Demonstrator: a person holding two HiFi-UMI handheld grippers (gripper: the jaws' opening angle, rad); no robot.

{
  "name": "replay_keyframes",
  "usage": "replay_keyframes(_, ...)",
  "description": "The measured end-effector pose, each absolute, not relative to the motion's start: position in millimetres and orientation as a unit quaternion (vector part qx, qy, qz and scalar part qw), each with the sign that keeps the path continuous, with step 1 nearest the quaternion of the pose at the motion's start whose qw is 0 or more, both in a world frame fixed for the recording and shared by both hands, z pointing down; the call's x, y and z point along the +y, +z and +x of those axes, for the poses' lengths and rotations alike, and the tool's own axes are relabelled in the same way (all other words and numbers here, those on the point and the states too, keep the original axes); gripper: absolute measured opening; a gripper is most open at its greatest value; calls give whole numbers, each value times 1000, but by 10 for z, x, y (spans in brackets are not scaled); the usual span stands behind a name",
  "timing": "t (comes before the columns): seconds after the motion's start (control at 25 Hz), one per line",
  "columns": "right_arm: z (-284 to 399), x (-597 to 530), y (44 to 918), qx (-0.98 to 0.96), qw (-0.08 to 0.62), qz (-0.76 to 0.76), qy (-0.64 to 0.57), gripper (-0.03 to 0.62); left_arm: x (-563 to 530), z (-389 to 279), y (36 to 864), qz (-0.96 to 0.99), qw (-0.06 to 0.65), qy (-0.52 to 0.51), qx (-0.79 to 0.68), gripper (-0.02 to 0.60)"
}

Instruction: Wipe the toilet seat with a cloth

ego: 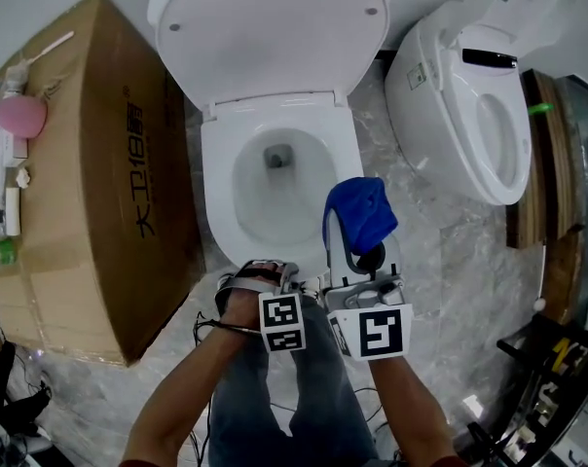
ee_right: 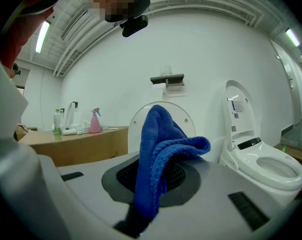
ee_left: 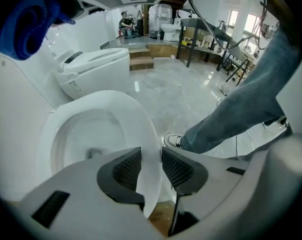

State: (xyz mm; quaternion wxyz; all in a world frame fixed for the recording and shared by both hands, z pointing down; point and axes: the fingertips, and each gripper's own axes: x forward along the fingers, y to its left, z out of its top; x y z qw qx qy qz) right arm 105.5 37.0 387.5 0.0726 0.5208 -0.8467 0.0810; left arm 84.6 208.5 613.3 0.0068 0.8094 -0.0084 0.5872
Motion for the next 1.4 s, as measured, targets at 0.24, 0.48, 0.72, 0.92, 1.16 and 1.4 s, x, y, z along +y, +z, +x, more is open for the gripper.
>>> replay_keyframes(0.24, 1171, 326, 4017, -839, 77, 532, 86, 61, 2071, 858, 6444, 804, 23, 594, -12, 138)
replay_keyframes(0.48, 1223, 318, 4062, -833, 76, 540, 94, 61, 2068, 841, 6624, 799, 44, 600, -26, 130)
replay_keyframes(0.72, 1203, 313, 4103, -837, 80, 533, 96, 61, 2059, 836, 6698, 799, 58, 598, -33, 130)
replay_keyframes(0.92, 1211, 309, 4127, -835, 80, 536, 100, 61, 2040, 849, 6652, 805, 67, 589, -43, 123)
replay_keyframes(1.16, 1236, 276, 4064, -833, 78, 538, 102, 61, 1742, 888, 6137, 838, 104, 518, -136, 80)
replay_keyframes(1.4, 1158, 203, 3870, -836, 68, 536, 95, 61, 992, 599, 5463, 841, 142, 420, -310, 34)
